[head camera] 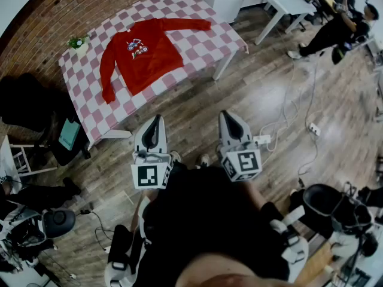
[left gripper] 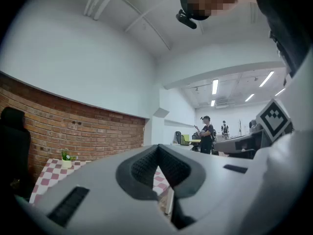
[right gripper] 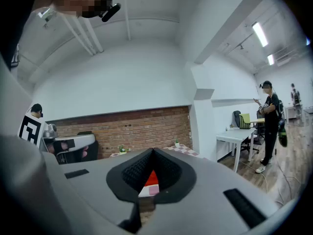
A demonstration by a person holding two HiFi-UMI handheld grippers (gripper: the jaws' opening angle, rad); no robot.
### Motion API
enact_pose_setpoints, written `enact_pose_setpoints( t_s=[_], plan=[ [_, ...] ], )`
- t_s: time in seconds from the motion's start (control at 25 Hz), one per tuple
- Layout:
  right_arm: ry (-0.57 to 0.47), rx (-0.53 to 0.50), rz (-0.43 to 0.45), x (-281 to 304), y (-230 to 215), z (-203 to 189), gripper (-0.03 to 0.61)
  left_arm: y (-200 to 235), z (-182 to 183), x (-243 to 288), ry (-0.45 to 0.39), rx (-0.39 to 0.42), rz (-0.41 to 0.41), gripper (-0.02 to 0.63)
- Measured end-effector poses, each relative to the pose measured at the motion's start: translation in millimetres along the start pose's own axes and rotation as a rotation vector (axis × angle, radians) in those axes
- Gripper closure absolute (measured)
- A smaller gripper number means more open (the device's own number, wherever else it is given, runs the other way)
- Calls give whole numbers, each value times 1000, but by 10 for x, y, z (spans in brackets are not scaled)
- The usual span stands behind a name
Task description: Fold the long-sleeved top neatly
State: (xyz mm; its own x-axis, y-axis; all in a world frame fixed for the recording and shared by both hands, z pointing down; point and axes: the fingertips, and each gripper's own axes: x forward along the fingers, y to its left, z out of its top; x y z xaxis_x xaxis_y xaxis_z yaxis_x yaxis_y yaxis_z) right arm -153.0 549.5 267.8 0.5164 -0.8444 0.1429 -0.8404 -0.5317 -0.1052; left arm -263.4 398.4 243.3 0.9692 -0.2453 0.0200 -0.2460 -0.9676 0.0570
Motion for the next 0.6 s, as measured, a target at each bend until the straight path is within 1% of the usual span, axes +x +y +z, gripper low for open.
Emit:
enact_pose_setpoints(
  t_s=[0.4, 0.6],
  plan=[
    [-3, -2, 1, 18, 48, 12, 571, 26, -17, 8, 7, -10, -6, 609],
    [-41, 17, 18, 5, 108, 47, 569, 61, -19, -31, -1, 2, -12, 609]
  ],
)
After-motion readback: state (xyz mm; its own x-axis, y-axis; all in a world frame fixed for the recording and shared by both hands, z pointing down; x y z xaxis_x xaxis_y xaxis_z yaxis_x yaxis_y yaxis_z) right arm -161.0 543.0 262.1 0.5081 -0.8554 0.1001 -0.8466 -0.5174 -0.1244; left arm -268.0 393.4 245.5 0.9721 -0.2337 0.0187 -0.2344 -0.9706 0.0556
